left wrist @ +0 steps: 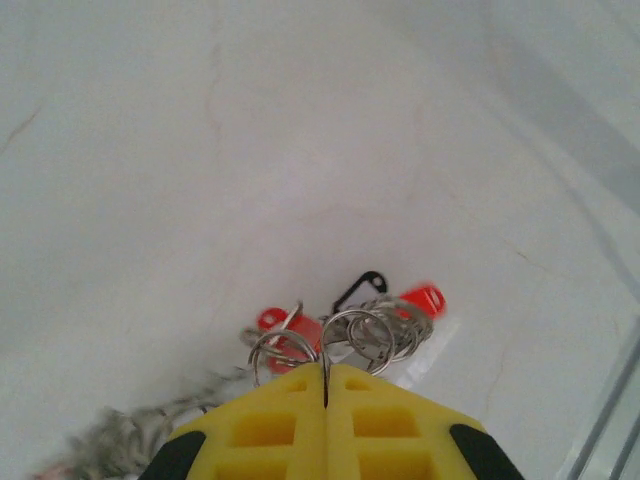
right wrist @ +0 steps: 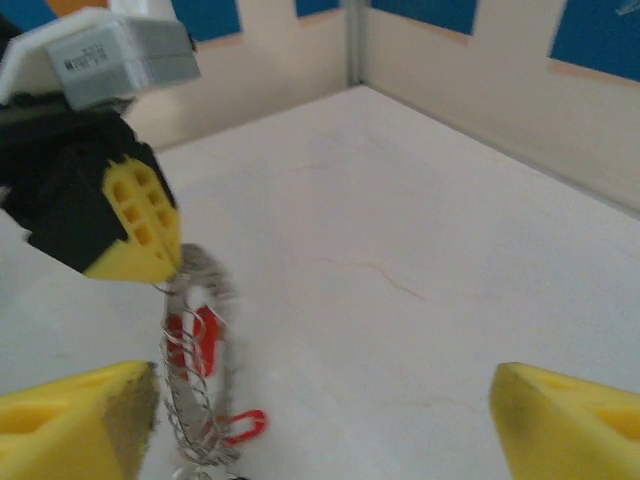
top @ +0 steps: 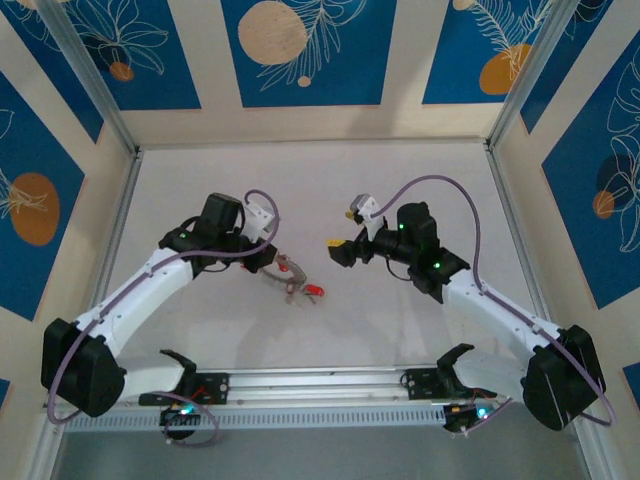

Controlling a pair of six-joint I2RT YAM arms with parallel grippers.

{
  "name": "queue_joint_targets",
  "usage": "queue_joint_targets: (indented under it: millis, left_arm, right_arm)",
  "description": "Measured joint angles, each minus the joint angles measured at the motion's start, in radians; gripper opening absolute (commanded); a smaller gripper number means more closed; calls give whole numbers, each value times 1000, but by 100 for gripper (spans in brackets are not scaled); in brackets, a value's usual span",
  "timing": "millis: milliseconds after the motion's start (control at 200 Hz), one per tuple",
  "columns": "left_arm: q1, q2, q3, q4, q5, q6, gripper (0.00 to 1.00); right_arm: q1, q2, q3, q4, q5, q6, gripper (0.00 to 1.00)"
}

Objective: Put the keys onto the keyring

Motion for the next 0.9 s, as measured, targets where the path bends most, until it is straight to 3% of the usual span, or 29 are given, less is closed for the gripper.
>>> queue_joint_targets:
  millis: [65, 245, 300, 460, 680, 900]
  left_arm:
    - [-2, -6, 10, 0, 46, 66, 0]
    - [-8, -27, 25, 8, 217, 250, 0]
    - [-12, -39, 24, 11, 263, 301, 0]
    - [-25, -82, 8, 30, 348, 426, 0]
    - [-29, -100, 1, 43, 422, 517, 0]
    - [-36, -100, 0, 54, 457, 554, 0]
  right_arm:
    - [-8, -7, 11, -10, -66, -56, 70]
    - [-9, 8, 27, -45, -219, -212, 68]
    - [-5, 23, 27, -44, -263, -255, 62]
    - [27, 58, 27, -36, -322, -342, 52]
    - [134, 87, 22, 9, -287, -468, 47]
    - [220, 100, 3, 64, -192, -573, 27]
